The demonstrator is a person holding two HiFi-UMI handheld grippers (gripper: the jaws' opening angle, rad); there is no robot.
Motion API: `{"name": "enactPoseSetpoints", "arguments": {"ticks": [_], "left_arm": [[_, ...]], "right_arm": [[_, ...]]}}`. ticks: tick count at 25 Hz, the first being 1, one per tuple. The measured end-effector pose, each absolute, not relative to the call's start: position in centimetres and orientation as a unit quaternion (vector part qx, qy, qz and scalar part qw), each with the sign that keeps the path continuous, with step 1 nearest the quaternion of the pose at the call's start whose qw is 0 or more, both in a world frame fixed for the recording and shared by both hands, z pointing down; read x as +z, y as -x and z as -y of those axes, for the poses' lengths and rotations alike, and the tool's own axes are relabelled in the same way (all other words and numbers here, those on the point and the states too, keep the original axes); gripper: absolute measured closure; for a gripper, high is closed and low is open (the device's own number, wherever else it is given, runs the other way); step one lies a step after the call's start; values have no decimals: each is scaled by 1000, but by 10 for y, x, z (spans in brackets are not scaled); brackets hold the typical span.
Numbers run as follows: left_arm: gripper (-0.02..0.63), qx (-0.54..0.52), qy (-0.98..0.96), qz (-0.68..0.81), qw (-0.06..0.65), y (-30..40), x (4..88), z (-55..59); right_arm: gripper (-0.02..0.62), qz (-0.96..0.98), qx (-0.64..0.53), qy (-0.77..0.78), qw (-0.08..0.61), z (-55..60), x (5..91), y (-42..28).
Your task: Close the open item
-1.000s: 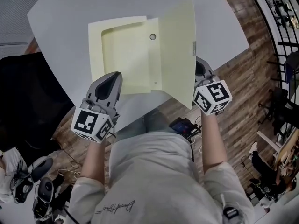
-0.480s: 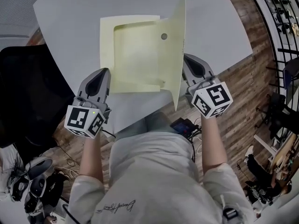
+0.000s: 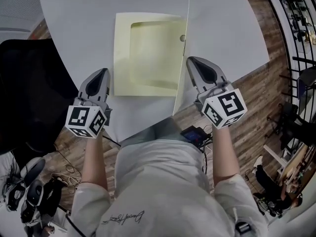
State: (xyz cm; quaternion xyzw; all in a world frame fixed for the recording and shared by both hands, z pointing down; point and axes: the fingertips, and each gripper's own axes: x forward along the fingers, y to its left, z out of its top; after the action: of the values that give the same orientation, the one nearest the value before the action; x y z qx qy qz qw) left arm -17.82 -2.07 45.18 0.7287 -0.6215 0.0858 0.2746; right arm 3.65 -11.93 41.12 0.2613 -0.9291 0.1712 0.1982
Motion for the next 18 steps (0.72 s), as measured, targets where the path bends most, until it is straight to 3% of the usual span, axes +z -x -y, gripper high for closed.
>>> {"name": "enactPoseSetpoints", "arguments": {"ticks": [18], "left_arm": [[597, 126, -718, 603, 324, 186, 538, 24]], "right_arm": [[583, 921, 168, -243, 253, 110, 432, -4]]}}
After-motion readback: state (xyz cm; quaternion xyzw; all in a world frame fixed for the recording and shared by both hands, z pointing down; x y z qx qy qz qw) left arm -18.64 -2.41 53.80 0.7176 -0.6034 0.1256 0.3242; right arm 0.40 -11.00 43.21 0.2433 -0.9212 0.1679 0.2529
